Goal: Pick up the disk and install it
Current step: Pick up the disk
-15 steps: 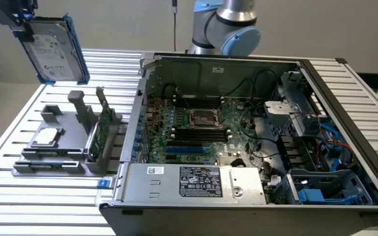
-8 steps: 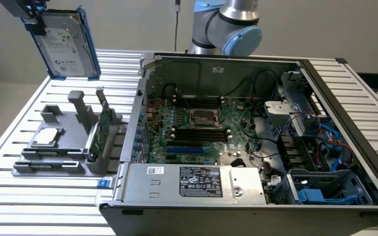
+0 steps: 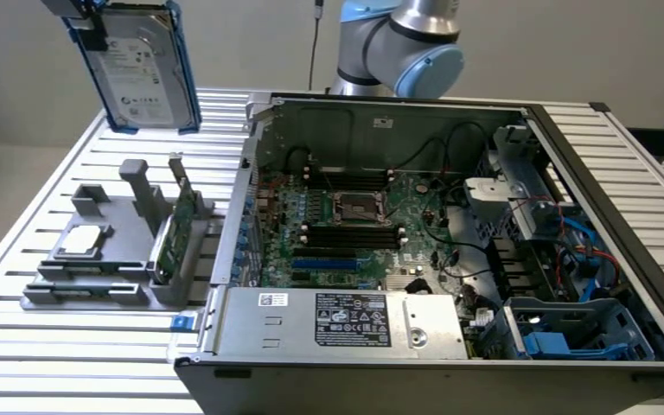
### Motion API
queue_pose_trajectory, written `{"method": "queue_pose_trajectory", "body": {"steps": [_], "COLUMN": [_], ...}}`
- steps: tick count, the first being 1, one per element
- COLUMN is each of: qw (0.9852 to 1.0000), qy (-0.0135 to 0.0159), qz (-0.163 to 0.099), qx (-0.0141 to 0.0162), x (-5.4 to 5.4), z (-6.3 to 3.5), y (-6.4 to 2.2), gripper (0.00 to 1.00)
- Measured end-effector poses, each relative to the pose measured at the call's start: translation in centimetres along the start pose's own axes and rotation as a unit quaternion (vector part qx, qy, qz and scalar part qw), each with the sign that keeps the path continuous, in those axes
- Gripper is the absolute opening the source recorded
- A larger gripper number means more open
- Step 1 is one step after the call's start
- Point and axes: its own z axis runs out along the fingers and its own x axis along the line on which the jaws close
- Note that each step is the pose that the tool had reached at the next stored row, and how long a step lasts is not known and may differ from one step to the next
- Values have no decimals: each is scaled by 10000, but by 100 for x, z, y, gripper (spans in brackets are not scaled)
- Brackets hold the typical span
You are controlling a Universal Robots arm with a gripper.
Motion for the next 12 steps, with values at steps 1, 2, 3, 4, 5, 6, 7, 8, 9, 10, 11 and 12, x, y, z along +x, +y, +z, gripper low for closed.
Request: {"method": "queue_pose_trajectory", "body": {"steps": [1, 2, 3, 4, 5, 6, 7, 8, 9, 10, 11, 12], "qw": [10000, 10000, 10000, 10000, 10000, 10000, 10000, 10000, 10000, 10000, 10000, 10000], "qy": [0, 0, 0, 0, 0, 0, 0, 0, 0, 0, 0, 0], "qz": [0, 0, 0, 0, 0, 0, 0, 0, 0, 0, 0, 0], "qx": [-1, 0, 0, 0, 0, 0, 0, 0, 0, 0, 0, 0], "x": [8, 16, 24, 32, 40, 48, 57, 66, 76, 85, 94, 104], "z": [-16, -32, -50, -66, -82, -99, -115, -131, -148, -164, -180, -197], "y": [-44, -89, -137, -180, -224, -268, -312, -356, -403, -447, -491, -536], "gripper": [33, 33, 33, 33, 33, 33, 33, 33, 33, 33, 33, 33]}}
